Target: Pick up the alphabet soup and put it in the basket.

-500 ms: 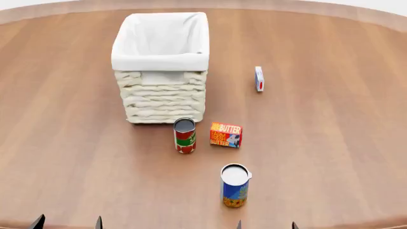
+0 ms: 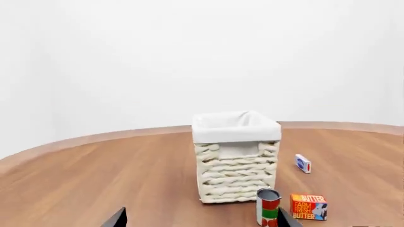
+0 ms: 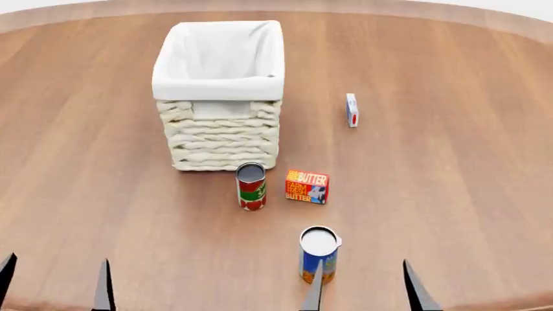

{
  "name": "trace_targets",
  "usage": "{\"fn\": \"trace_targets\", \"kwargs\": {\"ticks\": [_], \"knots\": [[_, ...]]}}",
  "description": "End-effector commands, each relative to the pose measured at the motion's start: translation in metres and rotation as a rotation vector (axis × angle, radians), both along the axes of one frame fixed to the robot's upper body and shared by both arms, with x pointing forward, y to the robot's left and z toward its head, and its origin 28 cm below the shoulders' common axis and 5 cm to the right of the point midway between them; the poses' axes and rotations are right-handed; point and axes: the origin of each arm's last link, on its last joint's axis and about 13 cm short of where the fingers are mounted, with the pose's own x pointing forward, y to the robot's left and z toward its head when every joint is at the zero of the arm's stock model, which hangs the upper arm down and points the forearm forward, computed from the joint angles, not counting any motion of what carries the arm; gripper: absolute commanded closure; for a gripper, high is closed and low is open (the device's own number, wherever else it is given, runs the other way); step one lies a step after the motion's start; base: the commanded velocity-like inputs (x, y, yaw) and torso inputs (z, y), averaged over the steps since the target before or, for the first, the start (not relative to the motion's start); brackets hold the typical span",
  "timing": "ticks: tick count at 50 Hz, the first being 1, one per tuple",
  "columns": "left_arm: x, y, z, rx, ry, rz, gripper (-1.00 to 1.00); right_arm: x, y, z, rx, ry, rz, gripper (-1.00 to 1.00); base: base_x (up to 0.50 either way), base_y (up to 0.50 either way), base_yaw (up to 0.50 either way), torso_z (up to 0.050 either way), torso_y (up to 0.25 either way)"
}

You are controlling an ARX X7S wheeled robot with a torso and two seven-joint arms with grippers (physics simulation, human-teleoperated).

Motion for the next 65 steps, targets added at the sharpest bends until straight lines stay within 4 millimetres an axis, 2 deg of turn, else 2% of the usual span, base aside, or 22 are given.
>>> {"fn": "trace_targets", "kwargs": {"ticks": [1, 9, 14, 18, 65], "knots": [[-0.028, 0.001, 0.050, 0.001, -0.143, 0.012, -1.00, -0.013, 0.004, 0.036, -0.015, -0.094, 0.007, -1.00, 0.00, 0.00, 0.00, 0.000, 0.000], [-0.039, 0.003, 0.066, -0.012, -0.202, 0.007, -1.00, -0.024, 0.006, 0.060, -0.010, -0.168, 0.023, -1.00, 0.00, 0.00, 0.00, 0.000, 0.000], [-0.041, 0.003, 0.069, -0.005, -0.216, 0.004, -1.00, -0.025, 0.006, 0.064, -0.001, -0.182, 0.024, -1.00, 0.00, 0.00, 0.00, 0.000, 0.000], [-0.040, 0.002, 0.067, -0.006, -0.212, -0.003, -1.00, -0.025, 0.006, 0.063, 0.026, -0.198, 0.048, -1.00, 0.13, 0.00, 0.00, 0.000, 0.000], [-0.040, 0.000, 0.065, 0.014, -0.191, -0.007, -1.00, -0.024, 0.004, 0.062, 0.037, -0.187, 0.026, -1.00, 0.50, 0.00, 0.00, 0.000, 0.000]]}}
